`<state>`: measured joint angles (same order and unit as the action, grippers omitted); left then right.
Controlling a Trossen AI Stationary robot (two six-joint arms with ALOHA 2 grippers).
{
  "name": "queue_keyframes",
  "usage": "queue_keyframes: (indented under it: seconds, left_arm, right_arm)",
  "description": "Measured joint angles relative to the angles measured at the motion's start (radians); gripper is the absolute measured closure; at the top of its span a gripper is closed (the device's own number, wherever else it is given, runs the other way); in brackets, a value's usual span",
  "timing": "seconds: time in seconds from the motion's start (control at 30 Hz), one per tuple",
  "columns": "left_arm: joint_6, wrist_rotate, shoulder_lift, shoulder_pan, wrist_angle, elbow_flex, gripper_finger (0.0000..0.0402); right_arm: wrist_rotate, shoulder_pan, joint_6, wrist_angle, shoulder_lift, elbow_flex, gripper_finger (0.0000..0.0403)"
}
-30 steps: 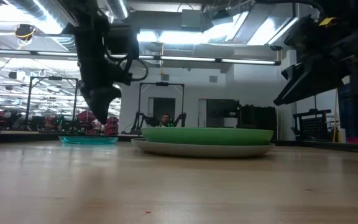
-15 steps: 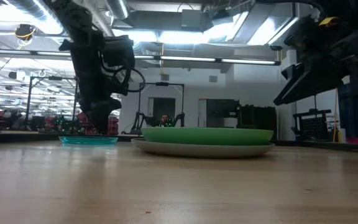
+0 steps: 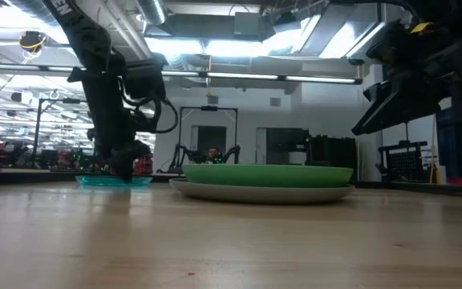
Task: Stack plastic plates
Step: Stack the blue plate on top of the orange plate
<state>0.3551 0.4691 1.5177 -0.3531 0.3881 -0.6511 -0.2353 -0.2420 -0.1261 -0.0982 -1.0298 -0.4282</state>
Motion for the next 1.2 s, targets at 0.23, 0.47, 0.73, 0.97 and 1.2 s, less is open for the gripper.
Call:
queue_keyframes:
  seconds: [0.23,0.47,0.73,0.97,1.2]
  left_arm:
    - [-0.049,-0.017,-0.002,-0.028,-0.048,0.039,0.0269]
    - [-0.062,-0.016,-0.002,-0.025,-0.061,0.046,0.0301]
    - [-0.101,0.000,0.001,-0.024,-0.087,0.049,0.0395]
    - [-0.104,0.093,0.002,0.037,-0.101,0.049,0.0399]
    - [-0.104,0.128,0.002,0.103,-0.100,0.029,0.0399]
  right_arm:
    - [-0.045,0.000,0.000,0.000,0.000,0.000,0.0260]
    - [-0.045,0.000,0.000,0.000,0.000,0.000,0.0260]
    - [-0.045,0.000,0.000,0.000,0.000,-0.001,0.0260]
    - [-0.045,0.000,-0.002,0.000,0.000,-0.001,0.0260]
    - [-0.045,0.000,-0.003,0.000,0.000,-0.001,0.0260]
